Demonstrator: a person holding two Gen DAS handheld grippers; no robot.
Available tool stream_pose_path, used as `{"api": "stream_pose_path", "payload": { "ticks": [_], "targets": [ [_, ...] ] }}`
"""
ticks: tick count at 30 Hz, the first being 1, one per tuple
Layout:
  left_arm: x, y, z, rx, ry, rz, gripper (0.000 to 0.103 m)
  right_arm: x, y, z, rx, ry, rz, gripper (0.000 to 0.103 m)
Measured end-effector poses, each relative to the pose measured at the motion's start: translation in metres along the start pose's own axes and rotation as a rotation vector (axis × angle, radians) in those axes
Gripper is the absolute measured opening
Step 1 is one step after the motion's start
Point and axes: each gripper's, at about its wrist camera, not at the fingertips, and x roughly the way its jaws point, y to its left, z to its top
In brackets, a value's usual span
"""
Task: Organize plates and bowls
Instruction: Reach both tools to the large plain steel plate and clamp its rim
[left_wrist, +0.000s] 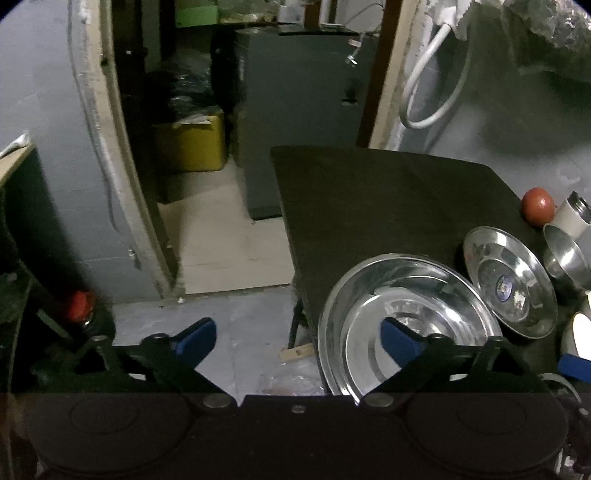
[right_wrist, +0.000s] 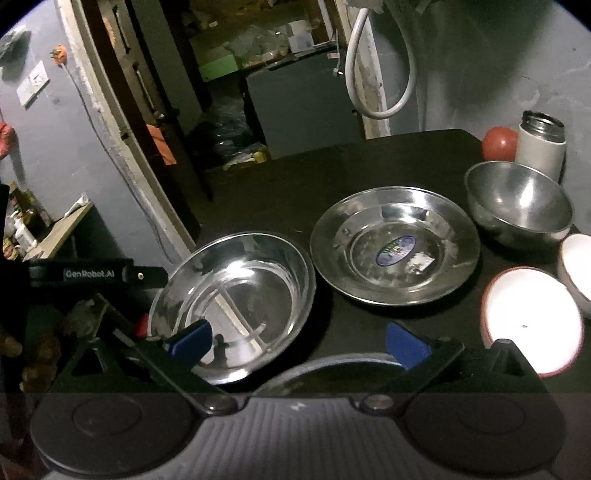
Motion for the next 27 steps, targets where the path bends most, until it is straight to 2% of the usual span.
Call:
{"api": "stream_pose_path", "payload": {
  "ticks": [4, 7, 9, 12, 13, 15, 19, 21, 24, 27],
  "targets": [
    [0.012, 0.006, 0.004, 0.018, 0.016, -0.056, 0.081, 0.013, 0.007, 0.002, 0.017, 0.013, -0.008, 0.094],
    [0.018, 0.008, 0.004, 0.028, 0.025, -0.092, 0.07, 0.021, 0.01, 0.002, 0.023, 0.027, -0.021, 0.087],
    [0.021, 0.008, 0.004, 0.033, 0.031, -0.121, 0.056, 0.025, 0.012, 0.002, 0.03, 0.035, -0.03, 0.085],
    [0.026, 0.008, 0.004, 0.037, 0.051, -0.154, 0.047, 0.029, 0.013, 0.002, 0.039, 0.044, -0.039, 0.079],
    [0.027, 0.008, 0.003, 0.036, 0.055, -0.159, 0.047, 0.031, 0.013, 0.002, 0.042, 0.046, -0.043, 0.077],
    [0.031, 0.007, 0.004, 0.037, 0.063, -0.17, 0.039, 0.032, 0.014, 0.002, 0.048, 0.055, -0.049, 0.068],
    [0.034, 0.003, 0.004, 0.046, 0.08, -0.174, 0.029, 0.035, 0.015, 0.002, 0.056, 0.067, -0.05, 0.057],
    [0.035, 0.002, 0.003, 0.047, 0.086, -0.174, 0.02, 0.035, 0.016, 0.002, 0.052, 0.07, -0.052, 0.046],
    [0.035, 0.0, 0.003, 0.053, 0.084, -0.158, 0.015, 0.036, 0.017, 0.001, 0.046, 0.074, -0.054, 0.035],
    [0.034, 0.001, 0.001, 0.048, 0.085, -0.156, 0.011, 0.036, 0.019, 0.001, 0.044, 0.073, -0.063, 0.032]
  ]
}}
